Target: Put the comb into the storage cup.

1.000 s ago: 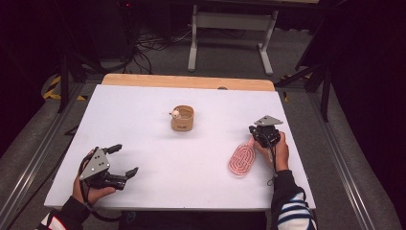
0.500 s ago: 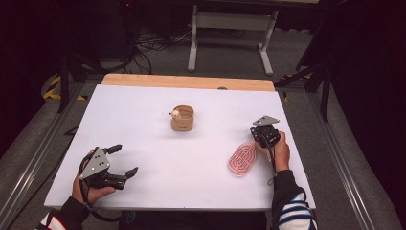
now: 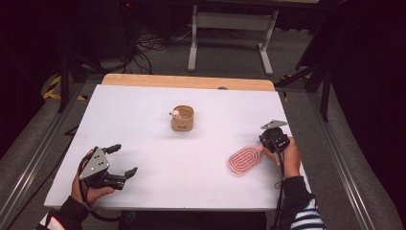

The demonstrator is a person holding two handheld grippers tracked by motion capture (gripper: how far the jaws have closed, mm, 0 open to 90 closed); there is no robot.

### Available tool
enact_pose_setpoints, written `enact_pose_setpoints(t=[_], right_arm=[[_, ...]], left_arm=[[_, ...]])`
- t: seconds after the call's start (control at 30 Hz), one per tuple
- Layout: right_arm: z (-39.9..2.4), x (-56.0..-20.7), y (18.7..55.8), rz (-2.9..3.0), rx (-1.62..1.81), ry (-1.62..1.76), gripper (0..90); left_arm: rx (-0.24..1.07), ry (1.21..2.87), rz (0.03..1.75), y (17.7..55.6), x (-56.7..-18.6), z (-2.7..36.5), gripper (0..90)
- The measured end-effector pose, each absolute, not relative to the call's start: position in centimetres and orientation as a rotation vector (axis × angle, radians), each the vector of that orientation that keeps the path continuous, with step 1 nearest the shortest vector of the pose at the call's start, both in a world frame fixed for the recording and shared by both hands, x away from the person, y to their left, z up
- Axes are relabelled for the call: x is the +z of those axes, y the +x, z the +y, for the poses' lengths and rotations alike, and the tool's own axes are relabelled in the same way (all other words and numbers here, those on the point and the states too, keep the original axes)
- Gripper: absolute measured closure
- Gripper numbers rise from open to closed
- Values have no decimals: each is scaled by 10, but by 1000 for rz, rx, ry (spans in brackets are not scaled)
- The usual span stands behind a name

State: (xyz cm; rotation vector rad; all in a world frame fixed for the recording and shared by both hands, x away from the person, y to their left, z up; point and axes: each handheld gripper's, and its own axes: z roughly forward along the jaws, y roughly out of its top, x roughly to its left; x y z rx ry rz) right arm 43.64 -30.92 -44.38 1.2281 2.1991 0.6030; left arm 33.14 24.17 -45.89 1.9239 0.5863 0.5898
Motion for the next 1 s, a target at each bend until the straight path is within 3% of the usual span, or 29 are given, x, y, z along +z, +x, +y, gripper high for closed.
enact_pose_setpoints(t=[1.0], right_arm=[[-337,-441,371,2320,619,1297,900]], left_arm=[[583,1961,581,332,-460,238,58]])
